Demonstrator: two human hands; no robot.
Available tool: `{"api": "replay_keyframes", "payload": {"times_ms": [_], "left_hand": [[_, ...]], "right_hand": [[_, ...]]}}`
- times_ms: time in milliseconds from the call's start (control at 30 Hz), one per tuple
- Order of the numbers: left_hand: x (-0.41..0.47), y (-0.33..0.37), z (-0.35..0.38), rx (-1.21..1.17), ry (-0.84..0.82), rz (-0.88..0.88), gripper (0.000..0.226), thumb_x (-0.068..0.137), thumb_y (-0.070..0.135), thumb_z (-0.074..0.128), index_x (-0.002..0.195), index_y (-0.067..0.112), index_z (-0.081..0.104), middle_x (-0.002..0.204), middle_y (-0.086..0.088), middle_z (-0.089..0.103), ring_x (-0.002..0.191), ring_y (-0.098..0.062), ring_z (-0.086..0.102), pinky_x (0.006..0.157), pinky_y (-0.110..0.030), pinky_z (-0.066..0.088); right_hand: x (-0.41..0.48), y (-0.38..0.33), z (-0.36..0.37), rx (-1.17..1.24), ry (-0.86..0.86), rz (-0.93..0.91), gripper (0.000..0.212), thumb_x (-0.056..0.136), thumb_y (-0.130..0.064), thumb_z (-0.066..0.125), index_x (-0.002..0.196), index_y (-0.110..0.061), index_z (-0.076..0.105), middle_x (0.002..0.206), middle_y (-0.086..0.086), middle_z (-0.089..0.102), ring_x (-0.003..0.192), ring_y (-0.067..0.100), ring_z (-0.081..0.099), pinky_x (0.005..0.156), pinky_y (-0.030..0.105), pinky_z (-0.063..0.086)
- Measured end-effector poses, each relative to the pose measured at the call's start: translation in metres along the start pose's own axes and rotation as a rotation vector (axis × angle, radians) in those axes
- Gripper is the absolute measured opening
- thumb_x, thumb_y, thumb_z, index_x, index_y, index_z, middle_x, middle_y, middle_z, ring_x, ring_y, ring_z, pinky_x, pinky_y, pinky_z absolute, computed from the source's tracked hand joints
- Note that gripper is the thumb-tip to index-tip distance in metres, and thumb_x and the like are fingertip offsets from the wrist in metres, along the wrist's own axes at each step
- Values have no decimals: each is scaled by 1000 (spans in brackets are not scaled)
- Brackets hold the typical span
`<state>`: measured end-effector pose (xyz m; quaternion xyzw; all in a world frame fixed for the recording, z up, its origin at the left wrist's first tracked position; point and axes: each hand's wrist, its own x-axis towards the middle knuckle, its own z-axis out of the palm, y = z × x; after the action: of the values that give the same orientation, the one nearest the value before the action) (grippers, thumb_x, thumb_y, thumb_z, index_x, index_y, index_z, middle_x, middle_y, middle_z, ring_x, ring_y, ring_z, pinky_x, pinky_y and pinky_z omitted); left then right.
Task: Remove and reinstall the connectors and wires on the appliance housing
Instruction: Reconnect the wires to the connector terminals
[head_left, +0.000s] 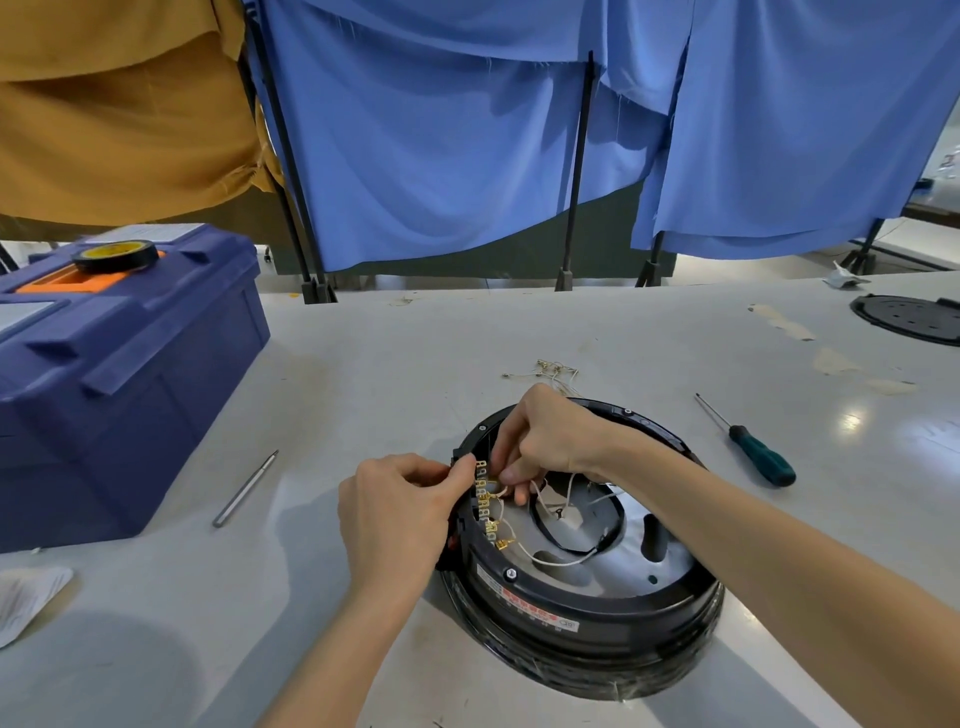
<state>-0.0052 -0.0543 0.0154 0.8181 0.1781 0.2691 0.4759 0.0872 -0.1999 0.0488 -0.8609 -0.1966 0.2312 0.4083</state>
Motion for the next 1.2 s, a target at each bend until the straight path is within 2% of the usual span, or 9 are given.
{"api": "replay_keyframes", "payload": {"times_ms": [200,300,433,567,667,800,900,1033,1200], "left_hand": [[-5,-1,1,-29,10,-11,22,68,49,78,63,28,75,53,14,66,60,-8,66,62,-31,54],[-7,-1,2,-9,19,-1,24,70,50,76,63,28,75,54,12,66,62,-13,65,61,-31,51],[-7,-2,3,-3,8,18,26,73,47,75,59,26,73,53,6,65,61,-18,63,59,-31,46],[-7,-2,1,-23,-9,30,25,75,44,76,56,28,72,52,5,64,58,-13,61,60,-32,45],[-8,-1,0,-44,-9,19,26,74,44,77,52,32,69,49,12,64,55,-5,61,55,-26,44],[-9,-2,0,-105,8,-22,16,71,44,79,63,32,74,54,17,67,58,3,63,58,-20,46],[-10,-2,1,-127,18,-17,13,71,42,80,69,29,76,60,13,69,63,0,65,64,-24,50],[-10,-2,3,-80,9,15,20,75,40,78,58,31,72,56,6,66,58,-9,63,60,-30,47],[-8,-3,3,-54,6,36,27,75,40,78,51,36,64,55,5,64,57,-7,60,58,-29,45]], "right_hand": [[-2,-3,3,-13,18,-55,17,78,15,64,73,-1,67,60,16,67,47,16,65,54,27,52],[-3,-5,5,-28,43,-62,16,77,15,64,73,0,64,56,16,66,44,15,63,54,28,50],[-5,-8,6,-51,48,-50,18,77,14,65,72,-3,62,61,21,66,44,16,62,56,29,51],[-7,-11,7,-75,64,-35,19,79,13,65,72,-5,61,59,18,65,44,15,59,57,25,49],[-8,-12,7,-92,70,-17,20,80,12,66,72,-6,60,49,7,63,44,14,59,52,20,47],[-10,-13,6,-116,68,-12,22,80,11,66,70,-8,59,50,8,62,45,13,57,51,18,44],[-9,-12,7,-128,72,-16,21,79,11,65,72,-8,59,53,11,62,45,14,57,50,18,43],[-6,-11,8,-140,78,-21,21,79,12,64,72,-8,59,49,7,61,40,11,55,46,16,41],[-3,-10,10,-149,100,-20,23,77,11,65,69,-9,58,47,7,61,38,10,55,43,14,39]]}}
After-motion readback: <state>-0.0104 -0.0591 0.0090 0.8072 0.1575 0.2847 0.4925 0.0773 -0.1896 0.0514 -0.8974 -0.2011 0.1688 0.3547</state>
